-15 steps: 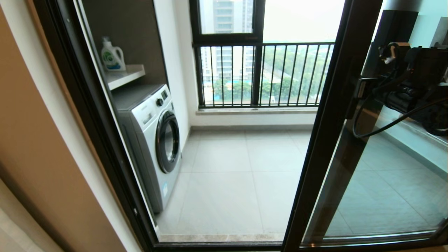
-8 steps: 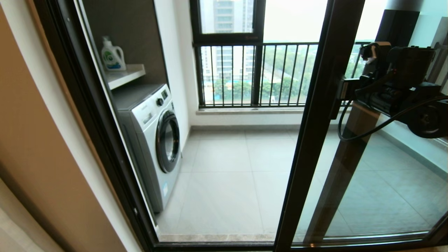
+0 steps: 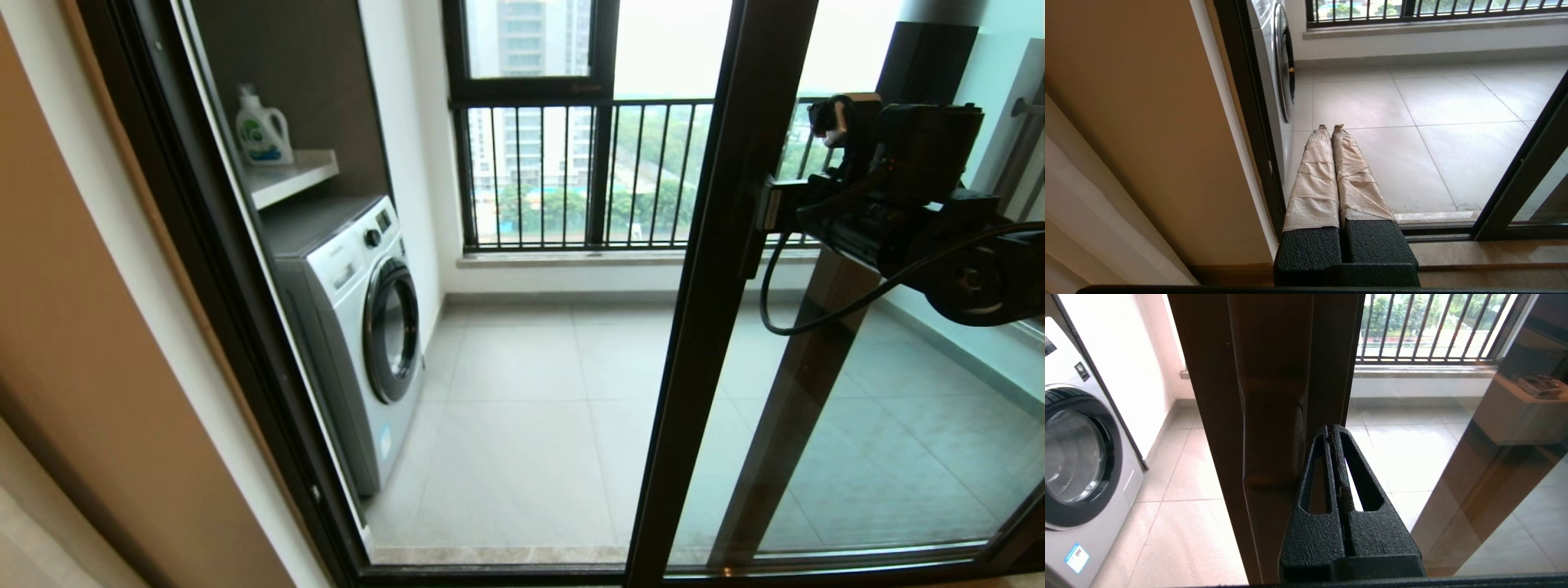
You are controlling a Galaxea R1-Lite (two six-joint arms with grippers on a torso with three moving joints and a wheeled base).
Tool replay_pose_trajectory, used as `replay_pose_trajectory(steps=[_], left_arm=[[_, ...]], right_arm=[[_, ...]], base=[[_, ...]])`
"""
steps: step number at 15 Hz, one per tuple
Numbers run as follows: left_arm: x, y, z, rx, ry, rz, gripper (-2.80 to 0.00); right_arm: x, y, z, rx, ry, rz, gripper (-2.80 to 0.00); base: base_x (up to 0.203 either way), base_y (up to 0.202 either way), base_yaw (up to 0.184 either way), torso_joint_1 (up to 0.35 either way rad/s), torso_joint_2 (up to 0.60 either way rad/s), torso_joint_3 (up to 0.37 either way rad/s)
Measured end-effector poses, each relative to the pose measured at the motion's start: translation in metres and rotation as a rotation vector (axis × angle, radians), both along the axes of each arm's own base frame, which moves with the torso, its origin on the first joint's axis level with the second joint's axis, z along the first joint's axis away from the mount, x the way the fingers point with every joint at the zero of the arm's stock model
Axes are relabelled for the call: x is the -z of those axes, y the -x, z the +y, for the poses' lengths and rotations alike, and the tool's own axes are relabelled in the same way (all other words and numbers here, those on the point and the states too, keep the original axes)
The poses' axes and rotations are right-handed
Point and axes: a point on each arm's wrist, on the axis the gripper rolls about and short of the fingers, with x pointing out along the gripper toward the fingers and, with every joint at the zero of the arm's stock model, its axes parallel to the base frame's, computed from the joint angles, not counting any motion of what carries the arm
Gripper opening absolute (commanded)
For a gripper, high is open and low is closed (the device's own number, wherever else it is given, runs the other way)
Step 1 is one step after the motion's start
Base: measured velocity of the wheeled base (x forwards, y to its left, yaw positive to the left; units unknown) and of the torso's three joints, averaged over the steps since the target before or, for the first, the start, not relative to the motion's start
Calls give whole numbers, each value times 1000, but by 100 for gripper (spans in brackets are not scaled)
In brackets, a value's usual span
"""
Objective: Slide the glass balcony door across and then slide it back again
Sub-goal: Close the slid door
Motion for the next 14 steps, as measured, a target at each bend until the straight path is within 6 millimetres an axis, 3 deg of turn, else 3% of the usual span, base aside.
replay_pose_trajectory(steps=[7, 14], left_arm=[[0, 0, 0, -1, 1, 0, -280], [0, 0, 0, -1, 1, 0, -280]], right_arm=[[-6, -3, 32, -35, -10, -32, -280], [0, -5, 63, -110, -8, -21, -280]], base=[[0, 0, 0, 0, 0, 0], [0, 0, 0, 0, 0, 0]])
